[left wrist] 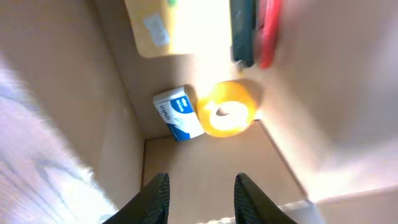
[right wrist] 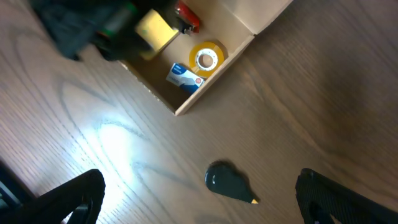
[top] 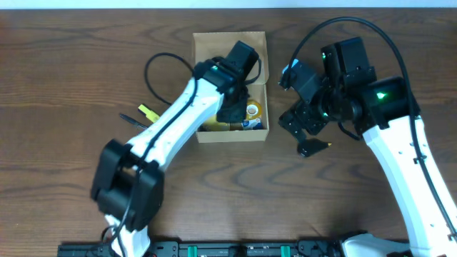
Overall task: Pack container
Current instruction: 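Open the left gripper and raise it out of the box to the left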
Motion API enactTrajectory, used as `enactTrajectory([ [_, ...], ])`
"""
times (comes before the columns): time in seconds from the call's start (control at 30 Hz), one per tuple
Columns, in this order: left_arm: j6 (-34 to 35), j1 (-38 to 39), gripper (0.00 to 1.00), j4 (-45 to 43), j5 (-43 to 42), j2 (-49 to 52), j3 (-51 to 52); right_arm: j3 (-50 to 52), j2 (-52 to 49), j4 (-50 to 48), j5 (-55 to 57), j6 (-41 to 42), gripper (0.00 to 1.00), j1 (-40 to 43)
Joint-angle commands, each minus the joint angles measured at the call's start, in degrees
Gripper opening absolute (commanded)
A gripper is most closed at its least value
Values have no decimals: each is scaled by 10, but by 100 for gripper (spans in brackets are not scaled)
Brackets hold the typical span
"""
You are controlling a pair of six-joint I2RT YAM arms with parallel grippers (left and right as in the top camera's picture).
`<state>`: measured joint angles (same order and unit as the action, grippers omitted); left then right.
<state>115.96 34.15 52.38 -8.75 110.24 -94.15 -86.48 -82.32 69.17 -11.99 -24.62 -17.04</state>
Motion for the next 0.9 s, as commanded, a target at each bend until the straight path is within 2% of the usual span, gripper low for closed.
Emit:
enactTrajectory([
  [0.0,34,-10,34,38,66,-34,-7,0,10,0,-2,4,99,3],
  [0.3,15,-32,35,181,190,-109,-7,1,10,19,-2,4,99,3],
  [0.4,-24,-43,34,203,221,-130,-6,1,10,50,-2,4,99,3],
  [0.6,-84,-75,35,212,248,-157,-6,0,10,50,-2,4,99,3],
  [0.87,-97,-110,35,253,282,-159,-6,1,10,50,-2,4,99,3],
])
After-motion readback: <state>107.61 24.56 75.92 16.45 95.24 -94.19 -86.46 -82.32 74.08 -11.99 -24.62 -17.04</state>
